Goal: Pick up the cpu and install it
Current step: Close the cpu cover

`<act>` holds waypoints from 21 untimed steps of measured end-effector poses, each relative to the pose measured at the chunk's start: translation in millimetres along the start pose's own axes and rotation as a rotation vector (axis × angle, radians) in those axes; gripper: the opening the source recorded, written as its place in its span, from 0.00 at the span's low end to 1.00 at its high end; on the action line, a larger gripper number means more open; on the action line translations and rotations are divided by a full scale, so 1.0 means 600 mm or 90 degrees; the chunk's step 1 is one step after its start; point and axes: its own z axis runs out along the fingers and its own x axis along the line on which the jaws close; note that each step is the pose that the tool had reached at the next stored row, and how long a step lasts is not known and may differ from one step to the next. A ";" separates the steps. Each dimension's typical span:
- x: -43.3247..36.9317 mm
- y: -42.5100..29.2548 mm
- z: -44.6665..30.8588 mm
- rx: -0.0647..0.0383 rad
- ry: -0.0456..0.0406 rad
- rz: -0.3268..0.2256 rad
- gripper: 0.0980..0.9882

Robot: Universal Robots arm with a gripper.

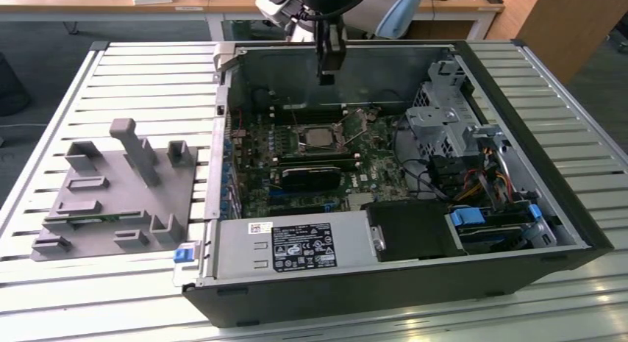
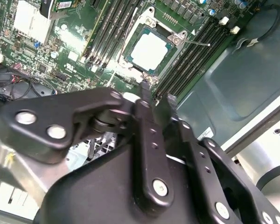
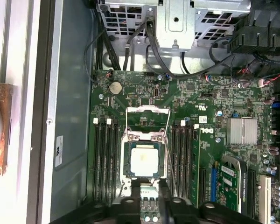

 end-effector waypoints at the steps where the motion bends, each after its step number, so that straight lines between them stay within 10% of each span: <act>1: 0.000 0.000 0.000 0.000 0.0000 0.000 0.23; 6: 0.000 0.000 0.001 0.000 0.0000 0.000 0.01; 21: 0.000 0.000 0.006 0.000 0.0001 0.000 0.01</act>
